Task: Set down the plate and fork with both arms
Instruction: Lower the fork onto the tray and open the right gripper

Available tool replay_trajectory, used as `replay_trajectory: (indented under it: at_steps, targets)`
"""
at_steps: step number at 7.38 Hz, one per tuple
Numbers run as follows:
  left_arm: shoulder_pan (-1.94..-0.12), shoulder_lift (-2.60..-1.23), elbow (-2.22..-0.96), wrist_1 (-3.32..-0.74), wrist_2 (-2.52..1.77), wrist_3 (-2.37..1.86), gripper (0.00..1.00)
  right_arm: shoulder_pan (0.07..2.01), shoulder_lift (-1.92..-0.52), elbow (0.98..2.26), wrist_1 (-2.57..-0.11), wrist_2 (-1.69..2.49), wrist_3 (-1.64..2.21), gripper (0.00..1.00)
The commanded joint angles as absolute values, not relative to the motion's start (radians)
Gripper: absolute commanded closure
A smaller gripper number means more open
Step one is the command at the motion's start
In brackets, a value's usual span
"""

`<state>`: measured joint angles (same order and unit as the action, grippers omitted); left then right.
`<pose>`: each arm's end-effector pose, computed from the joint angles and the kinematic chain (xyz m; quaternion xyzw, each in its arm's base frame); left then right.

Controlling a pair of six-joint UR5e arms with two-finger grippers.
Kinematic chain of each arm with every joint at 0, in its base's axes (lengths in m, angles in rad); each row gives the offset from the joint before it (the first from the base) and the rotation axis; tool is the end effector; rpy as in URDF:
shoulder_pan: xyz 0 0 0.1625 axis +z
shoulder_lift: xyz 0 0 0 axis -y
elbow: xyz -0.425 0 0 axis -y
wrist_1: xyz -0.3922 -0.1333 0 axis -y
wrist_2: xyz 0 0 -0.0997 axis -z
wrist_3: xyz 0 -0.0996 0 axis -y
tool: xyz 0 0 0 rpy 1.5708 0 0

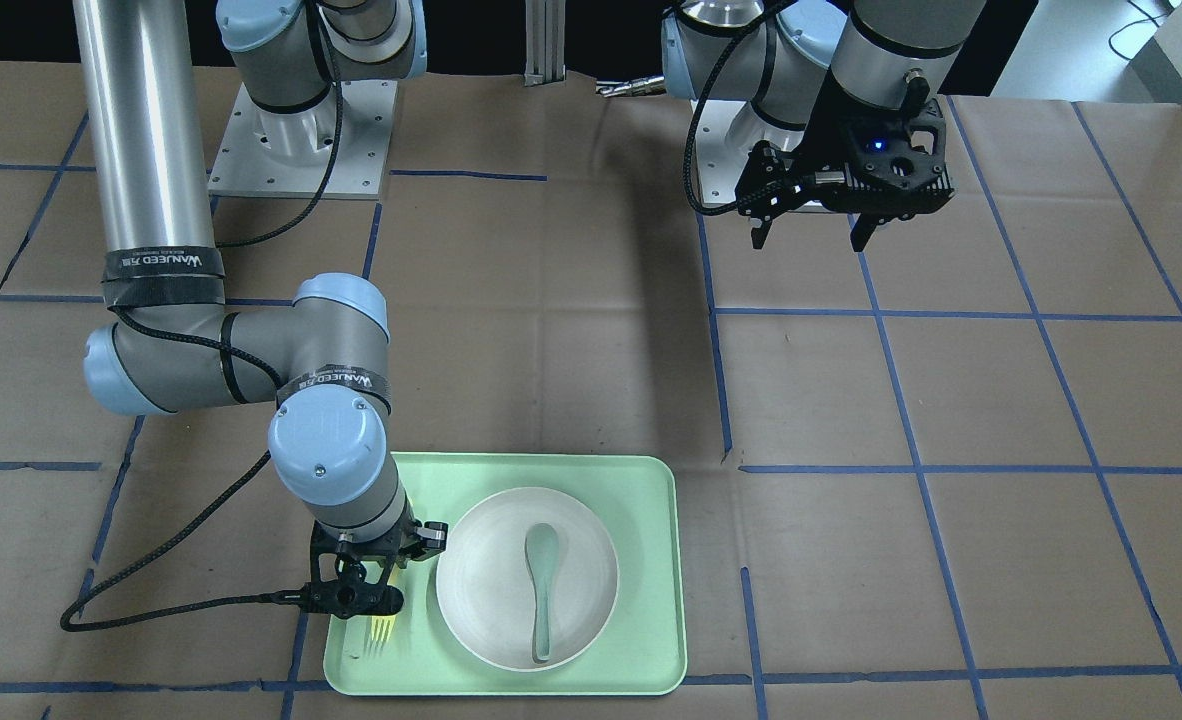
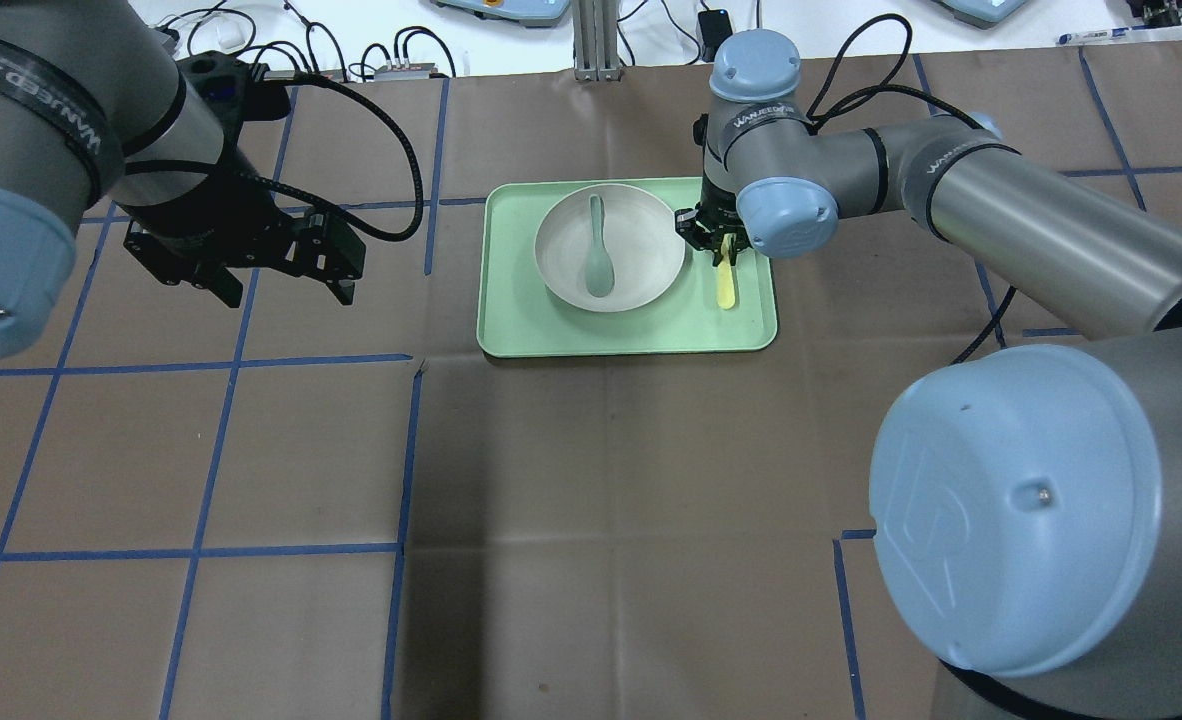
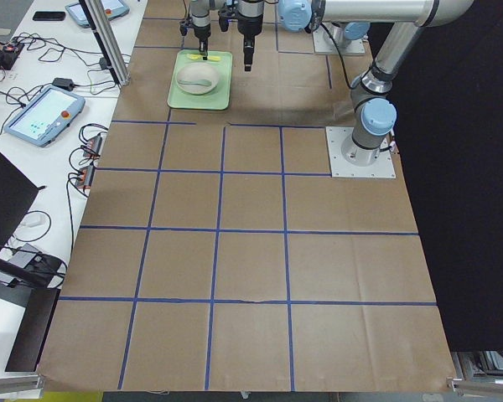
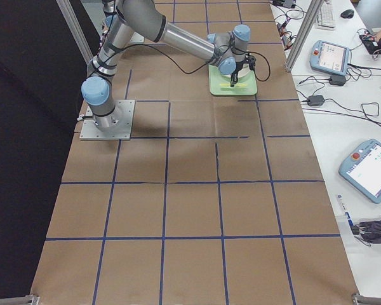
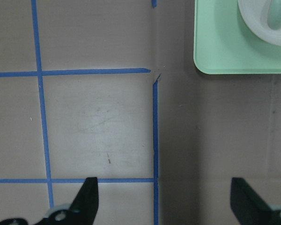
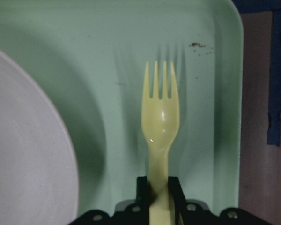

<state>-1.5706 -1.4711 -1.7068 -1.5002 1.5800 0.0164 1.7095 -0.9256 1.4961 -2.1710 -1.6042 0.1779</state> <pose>-0.1323 -0.4527 0.4750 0.0080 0.9998 -0.0171 0.0047 0.2239 -0.6637 0.1937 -0.0198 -0.9996 0.0173 0.0141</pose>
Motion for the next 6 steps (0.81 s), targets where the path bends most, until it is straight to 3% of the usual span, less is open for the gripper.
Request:
replay_trajectory:
  at_steps: [1,2,3,6]
  targets:
    - [-1.571,-1.471,-1.707,-1.500,1.580,0.017,0.00,1.707,-0.923,1.497,-2.177,-1.611,0.176,0.68]
    - [-1.571,-1.471,-1.707,-1.500,1.580,0.015,0.00,1.704,-0.925,1.500,-2.175,-1.611,0.175,0.24]
    - [-1.571,-1.471,-1.706,-1.500,1.580,0.017,0.00,1.703,-0.927,1.494,-2.175,-1.614,0.173,0.00]
    - [-1.571,-1.471,-1.707,-1.500,1.580,0.017,0.00,1.690,-0.984,1.480,-2.134,-1.609,0.155,0.00]
